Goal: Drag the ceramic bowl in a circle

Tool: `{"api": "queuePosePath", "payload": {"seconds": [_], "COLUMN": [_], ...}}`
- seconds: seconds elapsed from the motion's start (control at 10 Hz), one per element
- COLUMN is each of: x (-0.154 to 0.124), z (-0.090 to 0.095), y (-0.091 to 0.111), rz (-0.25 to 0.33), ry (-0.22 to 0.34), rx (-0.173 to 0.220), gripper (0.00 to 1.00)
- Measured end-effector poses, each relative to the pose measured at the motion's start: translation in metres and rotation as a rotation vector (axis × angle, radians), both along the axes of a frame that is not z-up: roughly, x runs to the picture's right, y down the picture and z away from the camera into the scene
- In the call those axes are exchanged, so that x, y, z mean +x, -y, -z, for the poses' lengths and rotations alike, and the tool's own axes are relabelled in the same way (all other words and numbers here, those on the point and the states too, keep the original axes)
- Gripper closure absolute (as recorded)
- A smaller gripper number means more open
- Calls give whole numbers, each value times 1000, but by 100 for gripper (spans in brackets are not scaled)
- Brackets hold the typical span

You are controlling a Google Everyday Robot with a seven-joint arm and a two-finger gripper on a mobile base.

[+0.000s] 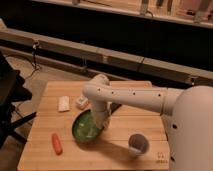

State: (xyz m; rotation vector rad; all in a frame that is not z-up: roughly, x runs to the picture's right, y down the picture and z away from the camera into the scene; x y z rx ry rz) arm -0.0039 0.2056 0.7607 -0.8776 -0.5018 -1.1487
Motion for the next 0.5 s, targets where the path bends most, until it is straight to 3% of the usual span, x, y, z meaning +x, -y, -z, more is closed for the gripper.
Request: {"api": "queuePosePath", "payload": {"seconds": [0.5], "x": [-3], "z": [-4], "y": [3], "rz": [5], "ry": [-7], "rx": [-3], "gripper": [99]}}
